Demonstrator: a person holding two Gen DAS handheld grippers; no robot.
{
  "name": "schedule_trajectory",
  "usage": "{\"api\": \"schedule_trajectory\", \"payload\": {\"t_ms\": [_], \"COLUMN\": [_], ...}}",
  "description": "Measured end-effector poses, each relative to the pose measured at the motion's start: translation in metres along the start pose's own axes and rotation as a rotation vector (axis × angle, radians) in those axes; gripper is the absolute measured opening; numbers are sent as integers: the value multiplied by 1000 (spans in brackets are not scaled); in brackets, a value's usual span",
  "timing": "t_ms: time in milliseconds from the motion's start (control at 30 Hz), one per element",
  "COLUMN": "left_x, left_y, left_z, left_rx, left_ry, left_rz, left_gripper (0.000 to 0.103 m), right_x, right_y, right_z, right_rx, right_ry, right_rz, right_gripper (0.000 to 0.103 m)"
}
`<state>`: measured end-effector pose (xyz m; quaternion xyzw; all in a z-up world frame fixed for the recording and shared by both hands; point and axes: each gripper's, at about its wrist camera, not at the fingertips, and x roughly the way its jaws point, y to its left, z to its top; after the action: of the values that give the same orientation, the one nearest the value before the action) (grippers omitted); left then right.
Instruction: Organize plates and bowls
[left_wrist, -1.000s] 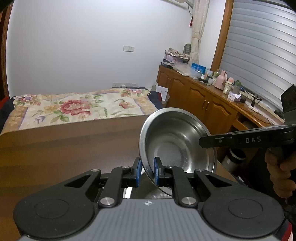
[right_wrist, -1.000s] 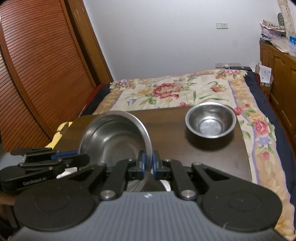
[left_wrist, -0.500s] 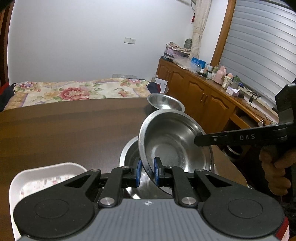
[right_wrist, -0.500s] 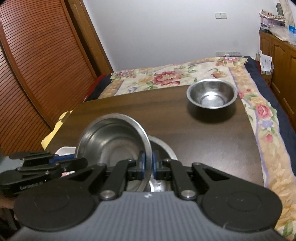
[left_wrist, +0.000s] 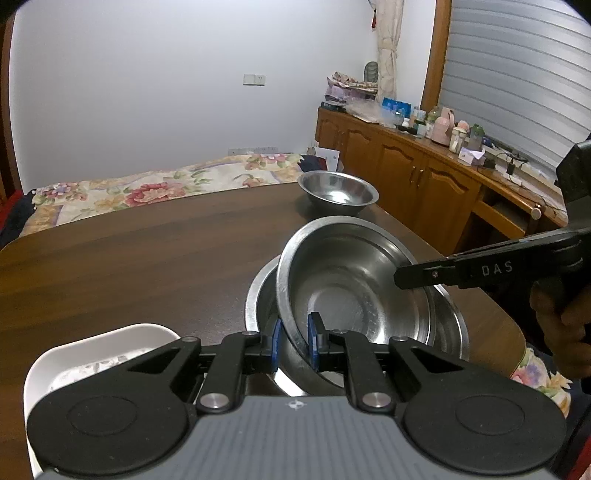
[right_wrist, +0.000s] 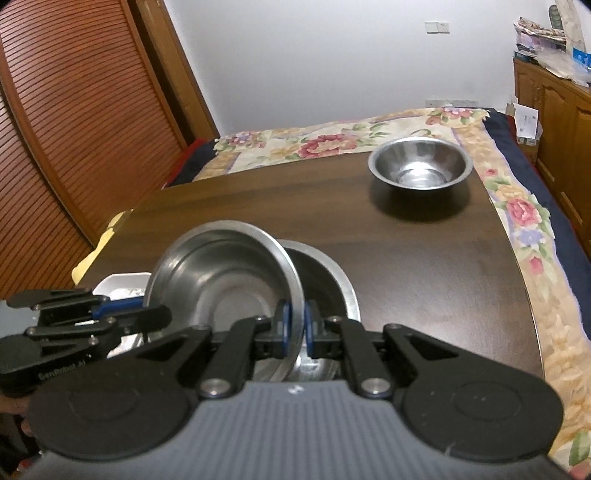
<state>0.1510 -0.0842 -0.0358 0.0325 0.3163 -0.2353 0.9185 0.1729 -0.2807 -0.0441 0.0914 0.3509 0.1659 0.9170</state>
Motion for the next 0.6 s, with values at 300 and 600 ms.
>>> {"api": "schedule_trajectory", "payload": {"t_ms": [300,600], "left_x": [16,21], "left_y": [-3,-7], "left_z": [-1,-3], "left_rx": [38,90], "left_ry": [35,31], "left_rz": [24,69], "left_gripper": [16,16], "right_x": [2,5], "right_y": [4,12], "right_z": [-11,-14], "right_rx": [-69,-148], "right_ry": [-52,-71], "right_rz": [-50,-81], "right_gripper": [10,10]}}
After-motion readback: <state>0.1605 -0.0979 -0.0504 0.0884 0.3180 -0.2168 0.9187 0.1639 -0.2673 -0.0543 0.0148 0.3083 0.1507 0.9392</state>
